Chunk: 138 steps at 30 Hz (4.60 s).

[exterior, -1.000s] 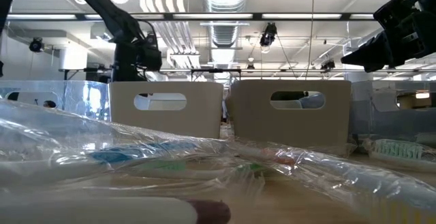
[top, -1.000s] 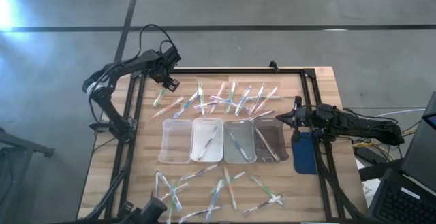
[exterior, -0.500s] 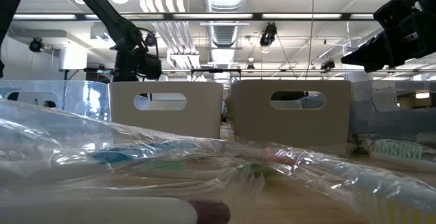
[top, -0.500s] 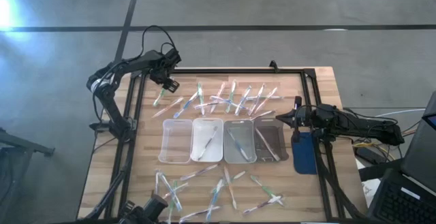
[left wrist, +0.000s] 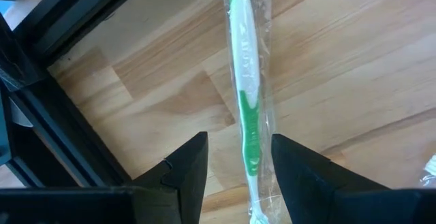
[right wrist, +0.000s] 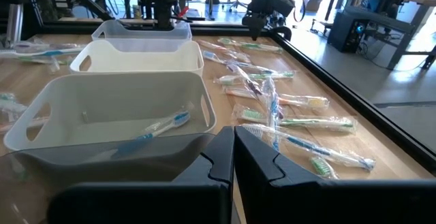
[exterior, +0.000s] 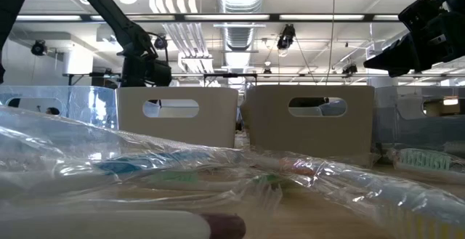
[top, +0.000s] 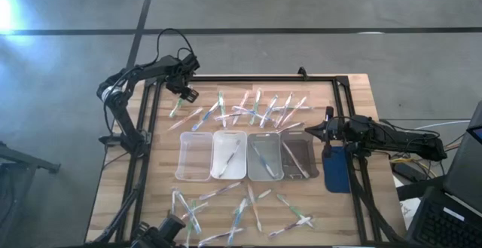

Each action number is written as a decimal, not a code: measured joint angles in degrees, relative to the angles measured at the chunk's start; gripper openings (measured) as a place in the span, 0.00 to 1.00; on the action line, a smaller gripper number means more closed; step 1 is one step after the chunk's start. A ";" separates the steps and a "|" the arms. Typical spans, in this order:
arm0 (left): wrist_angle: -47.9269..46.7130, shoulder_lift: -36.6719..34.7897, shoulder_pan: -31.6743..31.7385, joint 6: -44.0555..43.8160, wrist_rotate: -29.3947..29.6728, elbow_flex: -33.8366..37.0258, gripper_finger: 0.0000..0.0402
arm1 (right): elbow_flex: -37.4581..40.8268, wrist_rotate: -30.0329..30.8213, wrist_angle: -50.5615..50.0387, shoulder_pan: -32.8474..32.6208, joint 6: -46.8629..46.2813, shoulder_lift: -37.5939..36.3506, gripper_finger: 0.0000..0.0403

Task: Pick & Place Toothbrushes
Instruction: Put the green toothbrush into the transparent bin

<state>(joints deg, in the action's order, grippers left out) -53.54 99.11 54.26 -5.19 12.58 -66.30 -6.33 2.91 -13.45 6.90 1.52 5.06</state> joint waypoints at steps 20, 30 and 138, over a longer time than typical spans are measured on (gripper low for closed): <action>1.53 0.00 0.00 -0.87 -0.89 0.00 0.42 | 0.00 -0.01 0.00 0.00 0.00 0.00 0.02; 2.22 0.00 0.02 -0.88 -1.03 0.15 0.42 | 0.00 -0.01 0.00 0.00 0.00 0.00 0.02; 3.89 -31.06 -56.90 -43.08 -0.63 5.46 0.06 | 0.00 -0.01 0.00 0.00 0.00 0.02 0.02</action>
<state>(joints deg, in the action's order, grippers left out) -49.65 68.05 -2.64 -48.27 11.95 -60.84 -6.33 2.90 -13.46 6.90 1.52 5.08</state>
